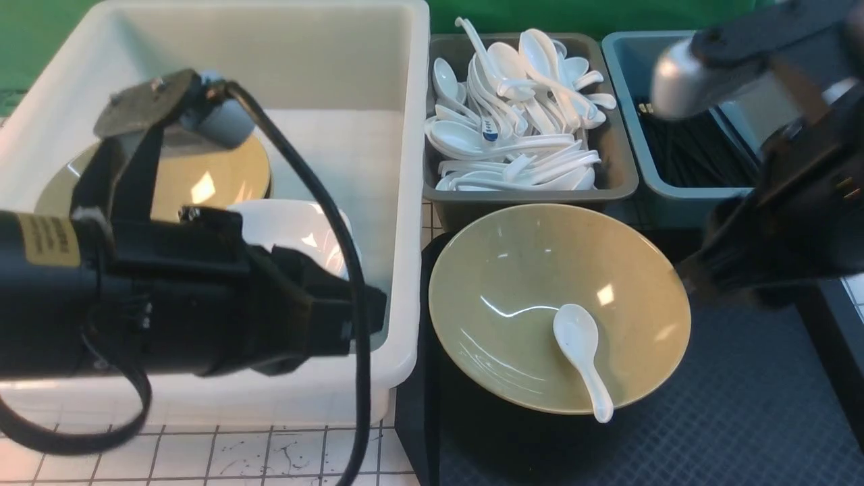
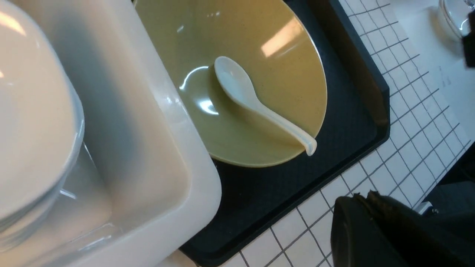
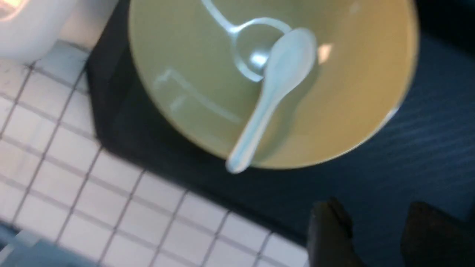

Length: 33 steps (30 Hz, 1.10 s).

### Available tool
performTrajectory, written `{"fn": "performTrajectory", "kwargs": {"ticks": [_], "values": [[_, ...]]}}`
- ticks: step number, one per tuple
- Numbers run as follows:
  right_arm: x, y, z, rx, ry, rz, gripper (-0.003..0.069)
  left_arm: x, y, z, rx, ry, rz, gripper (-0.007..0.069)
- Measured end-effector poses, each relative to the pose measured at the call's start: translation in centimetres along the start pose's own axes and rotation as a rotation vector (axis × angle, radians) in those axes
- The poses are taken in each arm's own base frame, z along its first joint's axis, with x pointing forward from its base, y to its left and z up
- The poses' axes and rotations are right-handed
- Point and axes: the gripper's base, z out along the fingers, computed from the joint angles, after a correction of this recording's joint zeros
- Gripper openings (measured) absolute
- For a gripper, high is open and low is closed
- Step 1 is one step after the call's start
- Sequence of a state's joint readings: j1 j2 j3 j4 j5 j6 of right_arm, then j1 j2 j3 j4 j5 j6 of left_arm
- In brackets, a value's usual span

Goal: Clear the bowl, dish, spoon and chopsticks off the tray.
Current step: Use the right arm to grab the soup spoon in the middle

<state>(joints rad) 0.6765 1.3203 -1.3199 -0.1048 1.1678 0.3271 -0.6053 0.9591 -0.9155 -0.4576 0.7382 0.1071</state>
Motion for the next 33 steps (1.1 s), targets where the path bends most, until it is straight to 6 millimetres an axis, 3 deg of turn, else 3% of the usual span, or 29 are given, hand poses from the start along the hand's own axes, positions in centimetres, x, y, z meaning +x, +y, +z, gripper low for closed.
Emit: {"fn": "performTrajectory", "kwargs": {"ticks": [2,3,9,11,15,19,26,30,33], "values": [[-0.2,0.8,2.4,-0.036,0.087,0.019,0.0316,-0.3,-0.2,-0.4,0.006,-0.023,0.022,-0.0001],[-0.2,0.9,2.7,-0.043,0.098,0.020,0.0319,-0.3,-0.3,-0.5,0.008,-0.025,0.023,-0.0001],[-2.4,2.5,10.7,-0.038,0.223,0.028,0.0444,-0.2,-1.4,-2.4,0.088,-0.099,0.104,-0.0001],[-3.1,2.4,13.4,-0.033,0.234,0.048,0.0486,-0.3,-2.1,-3.6,0.135,-0.158,0.132,-0.0001],[-4.2,0.9,16.3,-0.009,0.264,0.127,0.0509,-0.2,-3.0,-5.3,0.186,-0.239,0.179,-0.0001],[-4.8,-0.7,18.1,-0.008,0.301,0.199,0.0510,0.0,-3.3,-6.2,0.195,-0.272,0.206,-0.0001],[-4.8,-0.5,19.5,-0.034,0.341,0.190,0.0486,0.0,-3.3,-6.3,0.196,-0.274,0.209,-0.0001],[-4.8,-0.5,19.7,-0.040,0.343,0.152,0.0404,0.0,-3.3,-6.3,0.196,-0.275,0.210,-0.0001],[-4.7,-0.5,19.7,-0.044,0.353,0.113,0.0290,0.0,-3.3,-6.3,0.196,-0.275,0.210,-0.0001]]}}
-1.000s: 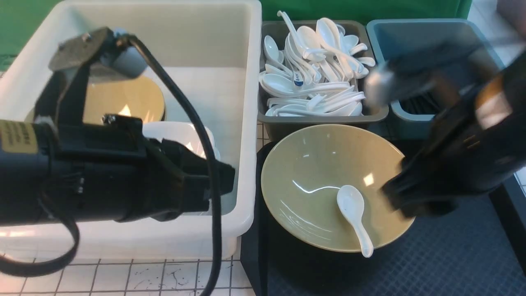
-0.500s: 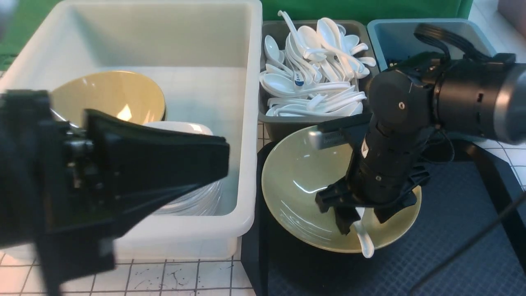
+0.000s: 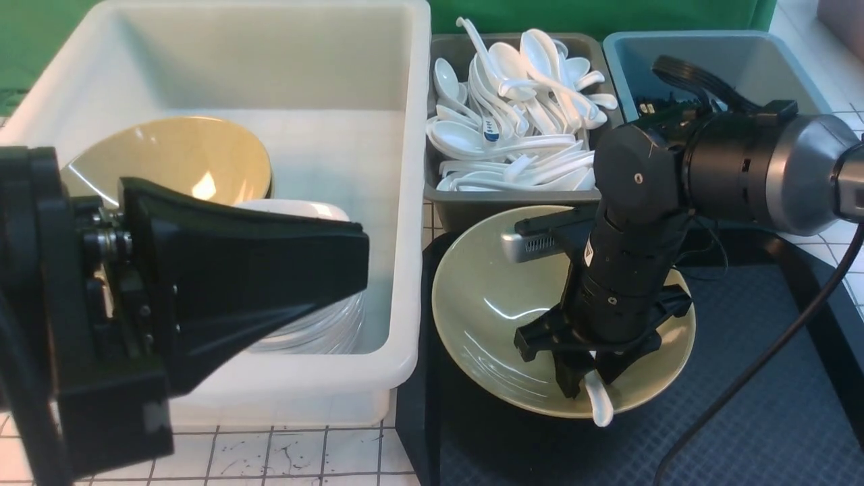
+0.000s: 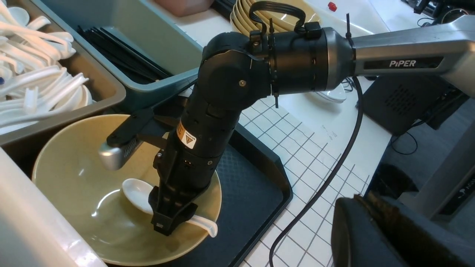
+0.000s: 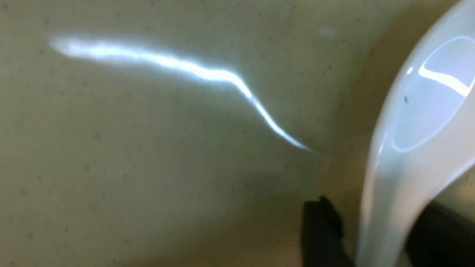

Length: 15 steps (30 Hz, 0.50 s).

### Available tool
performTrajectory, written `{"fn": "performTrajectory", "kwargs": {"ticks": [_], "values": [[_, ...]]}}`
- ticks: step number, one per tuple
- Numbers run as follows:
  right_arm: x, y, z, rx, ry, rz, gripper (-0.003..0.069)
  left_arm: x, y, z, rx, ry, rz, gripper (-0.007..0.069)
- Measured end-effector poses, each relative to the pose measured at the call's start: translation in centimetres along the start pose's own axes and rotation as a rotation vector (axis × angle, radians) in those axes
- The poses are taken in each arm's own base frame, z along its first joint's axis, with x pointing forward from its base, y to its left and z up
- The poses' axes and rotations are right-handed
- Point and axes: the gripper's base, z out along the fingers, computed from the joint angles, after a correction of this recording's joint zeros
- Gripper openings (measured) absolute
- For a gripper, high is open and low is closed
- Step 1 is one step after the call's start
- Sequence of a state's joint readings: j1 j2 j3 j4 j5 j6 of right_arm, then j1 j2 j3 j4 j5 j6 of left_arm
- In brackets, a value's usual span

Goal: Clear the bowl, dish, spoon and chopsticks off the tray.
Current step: Use the right arm to grab the soup spoon in the middle

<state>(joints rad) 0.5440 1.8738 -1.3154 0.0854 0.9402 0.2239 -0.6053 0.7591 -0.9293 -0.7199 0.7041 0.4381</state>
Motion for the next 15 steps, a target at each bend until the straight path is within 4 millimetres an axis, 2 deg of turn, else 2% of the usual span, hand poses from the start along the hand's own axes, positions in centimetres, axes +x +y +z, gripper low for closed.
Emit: {"fn": "performTrajectory", "kwargs": {"ticks": [1,2,3,5,8,12,15], "values": [[0.0,0.0,0.0,0.001,0.003,-0.007,0.0272,0.0,0.0,0.0,-0.001,0.000,0.001,-0.0001],[0.1,0.0,0.0,0.002,0.009,-0.040,0.0197,0.0,0.1,0.0,-0.007,0.003,0.010,-0.0001],[0.0,0.0,-0.1,0.002,0.012,-0.052,0.0163,0.1,0.1,0.0,-0.010,0.005,0.014,-0.0001],[0.0,0.0,-0.3,0.003,0.022,-0.072,0.0159,0.1,0.1,0.0,-0.015,0.008,0.021,-0.0001],[-0.3,0.3,-1.9,0.006,0.022,-0.111,0.0159,0.2,0.3,0.0,-0.035,0.023,0.043,-0.0001],[-0.4,0.5,-5.9,0.013,-0.066,-0.150,0.0159,0.2,0.6,-0.1,-0.070,0.025,0.061,-0.0001],[-0.7,0.1,-10.1,0.011,-0.221,-0.157,0.0159,0.0,1.0,-0.1,-0.111,-0.003,0.053,-0.0001]]}}
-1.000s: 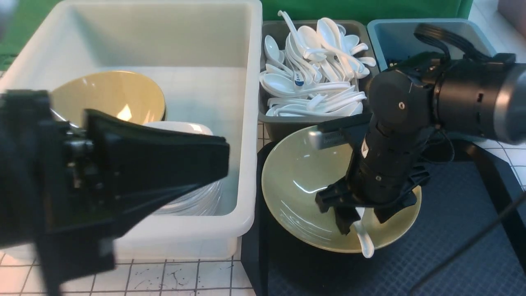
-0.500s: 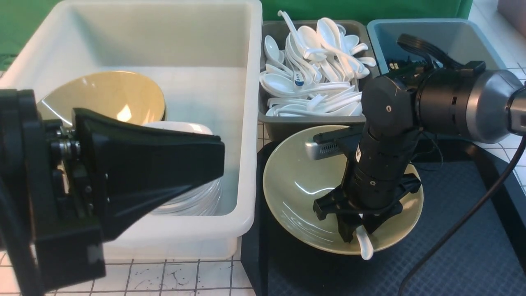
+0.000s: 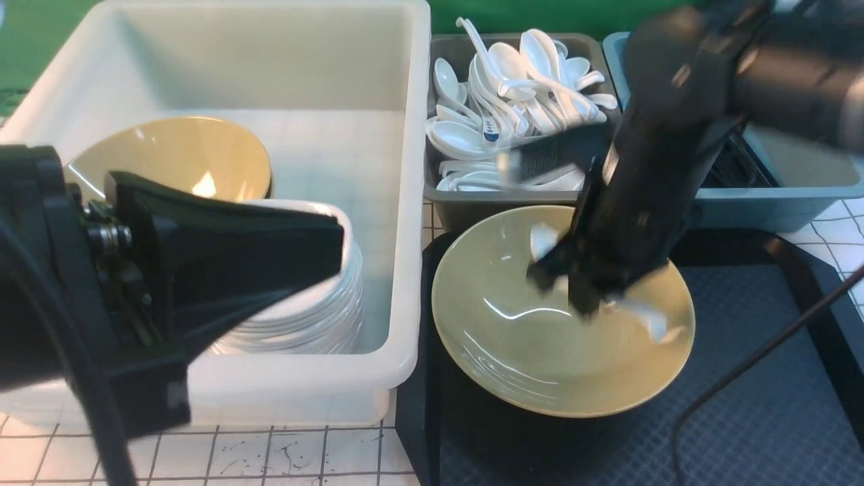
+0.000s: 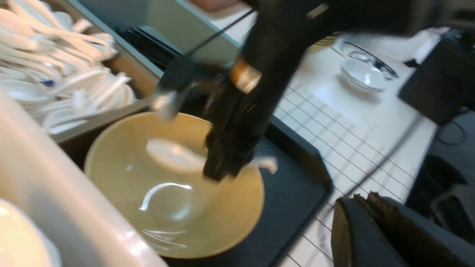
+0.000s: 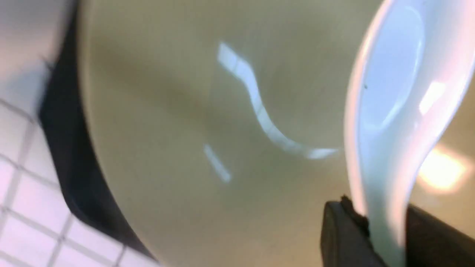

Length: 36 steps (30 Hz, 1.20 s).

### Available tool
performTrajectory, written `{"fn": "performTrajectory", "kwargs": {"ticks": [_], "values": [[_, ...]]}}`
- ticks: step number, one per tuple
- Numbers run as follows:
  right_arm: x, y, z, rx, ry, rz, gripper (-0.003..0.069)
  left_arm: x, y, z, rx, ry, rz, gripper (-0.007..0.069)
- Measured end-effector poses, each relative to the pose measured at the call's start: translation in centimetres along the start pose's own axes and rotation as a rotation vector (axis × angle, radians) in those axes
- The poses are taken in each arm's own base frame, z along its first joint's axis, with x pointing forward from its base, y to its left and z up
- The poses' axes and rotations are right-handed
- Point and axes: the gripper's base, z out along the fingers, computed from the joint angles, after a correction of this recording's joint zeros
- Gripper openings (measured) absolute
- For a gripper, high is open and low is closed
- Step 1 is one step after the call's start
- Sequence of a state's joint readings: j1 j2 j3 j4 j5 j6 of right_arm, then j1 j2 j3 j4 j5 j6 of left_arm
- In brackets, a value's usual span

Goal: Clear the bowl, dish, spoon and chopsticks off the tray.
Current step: Use the right arm to put the soup spoon into the small storage box in the middle

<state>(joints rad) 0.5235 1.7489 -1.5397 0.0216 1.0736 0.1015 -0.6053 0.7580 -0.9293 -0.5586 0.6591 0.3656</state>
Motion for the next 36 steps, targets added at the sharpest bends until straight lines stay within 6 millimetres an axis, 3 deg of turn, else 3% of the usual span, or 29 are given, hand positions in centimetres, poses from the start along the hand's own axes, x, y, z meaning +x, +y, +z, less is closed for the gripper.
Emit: {"fn": "performTrajectory", "kwargs": {"ticks": [5,6,8,12,14,19,25,36], "values": [[-4.4,-2.6,-3.9,0.006,-0.379,0.024,0.0159,-0.8,0.7,-0.1,-0.077,-0.092,-0.007,-0.0001],[-4.6,-2.9,-4.0,0.010,-0.393,0.028,0.0159,-0.9,0.8,-0.1,-0.083,-0.103,-0.008,-0.0001],[-7.5,-4.7,-4.2,0.028,-0.540,0.052,0.0159,-1.4,1.1,-0.2,-0.123,-0.156,-0.002,-0.0001],[-10.9,-6.3,-2.7,0.051,-0.642,0.039,0.0159,-1.6,1.5,-0.3,-0.169,-0.181,0.000,-0.0001],[-13.6,-7.3,-0.7,0.073,-0.674,0.002,0.0159,-1.6,1.9,-0.3,-0.209,-0.178,-0.013,-0.0001],[-16.7,-8.5,2.7,0.081,-0.707,0.000,0.0159,-1.4,2.5,-0.5,-0.280,-0.162,-0.030,-0.0001],[-18.7,-9.6,6.3,0.070,-0.749,0.018,0.0159,-1.1,3.0,-0.6,-0.336,-0.129,-0.061,-0.0001],[-19.5,-7.9,6.6,-0.022,-0.833,0.000,0.0159,-1.0,3.1,-0.6,-0.344,-0.125,-0.066,-0.0001]]}}
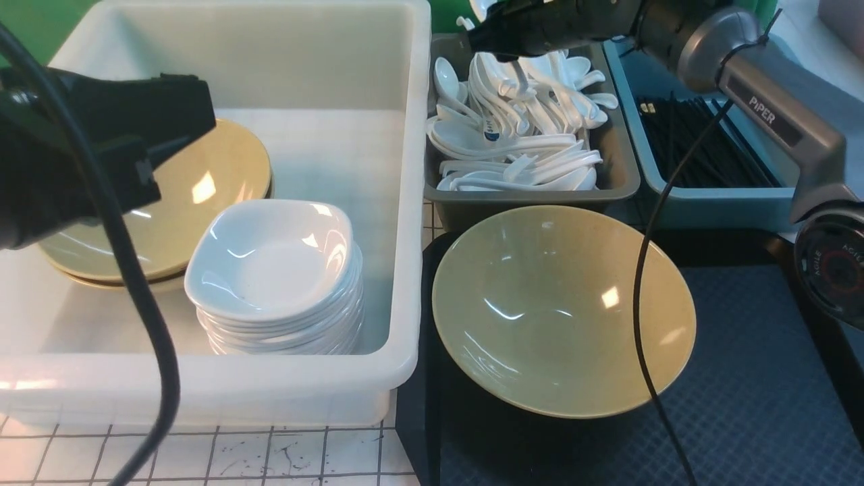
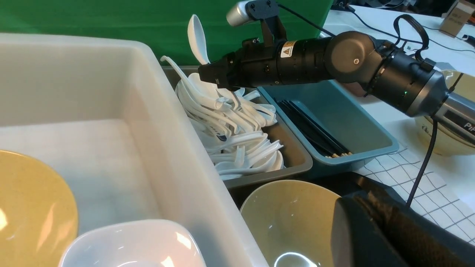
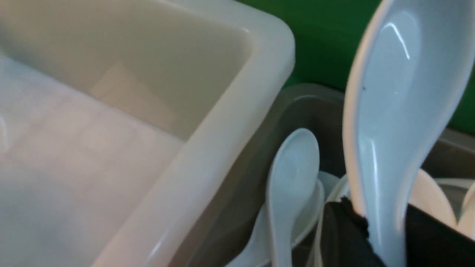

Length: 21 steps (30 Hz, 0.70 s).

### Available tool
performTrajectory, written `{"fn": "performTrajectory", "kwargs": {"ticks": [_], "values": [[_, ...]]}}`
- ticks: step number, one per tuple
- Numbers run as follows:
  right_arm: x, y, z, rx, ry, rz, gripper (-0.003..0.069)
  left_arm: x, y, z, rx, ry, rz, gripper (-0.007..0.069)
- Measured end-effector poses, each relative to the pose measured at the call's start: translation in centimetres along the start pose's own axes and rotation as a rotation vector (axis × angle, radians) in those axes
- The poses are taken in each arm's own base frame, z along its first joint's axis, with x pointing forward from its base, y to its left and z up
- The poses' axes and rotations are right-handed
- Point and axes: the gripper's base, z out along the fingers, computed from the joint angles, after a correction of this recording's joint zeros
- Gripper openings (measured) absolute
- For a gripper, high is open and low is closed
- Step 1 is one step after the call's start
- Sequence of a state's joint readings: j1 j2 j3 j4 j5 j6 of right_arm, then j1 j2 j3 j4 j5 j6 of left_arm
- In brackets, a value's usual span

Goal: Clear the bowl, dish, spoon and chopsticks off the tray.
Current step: Use the right arm to put the soup spoon into the small storage box in the middle

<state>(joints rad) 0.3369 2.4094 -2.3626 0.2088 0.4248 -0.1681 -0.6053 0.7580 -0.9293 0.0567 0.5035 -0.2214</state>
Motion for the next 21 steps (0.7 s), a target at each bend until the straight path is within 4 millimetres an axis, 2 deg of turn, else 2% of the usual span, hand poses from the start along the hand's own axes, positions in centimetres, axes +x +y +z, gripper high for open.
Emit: {"fn": "performTrajectory", "kwargs": {"ticks": [5,8,14,16,19,21], "values": [[0.3,0.4,0.5,-0.005,-0.008,-0.012,0.0167,0.0,0.0,0.0,0.000,0.000,0.000,-0.0001],[0.5,0.6,0.7,-0.007,-0.011,-0.014,0.0204,0.0,0.0,0.0,0.000,0.000,0.000,-0.0001],[0.5,0.6,0.8,-0.008,-0.010,-0.016,0.0370,0.0,0.0,0.0,0.000,0.000,0.000,-0.0001],[0.5,0.6,0.7,-0.009,-0.005,-0.016,0.0391,0.0,0.0,0.0,0.000,0.000,0.000,-0.0001],[0.3,0.9,-0.3,-0.025,0.075,-0.027,0.0426,0.0,0.0,0.0,0.000,0.000,0.000,-0.0001],[-0.5,1.3,-2.4,-0.036,0.165,-0.055,0.0419,0.1,0.0,0.0,-0.001,0.006,0.000,-0.0001]]}}
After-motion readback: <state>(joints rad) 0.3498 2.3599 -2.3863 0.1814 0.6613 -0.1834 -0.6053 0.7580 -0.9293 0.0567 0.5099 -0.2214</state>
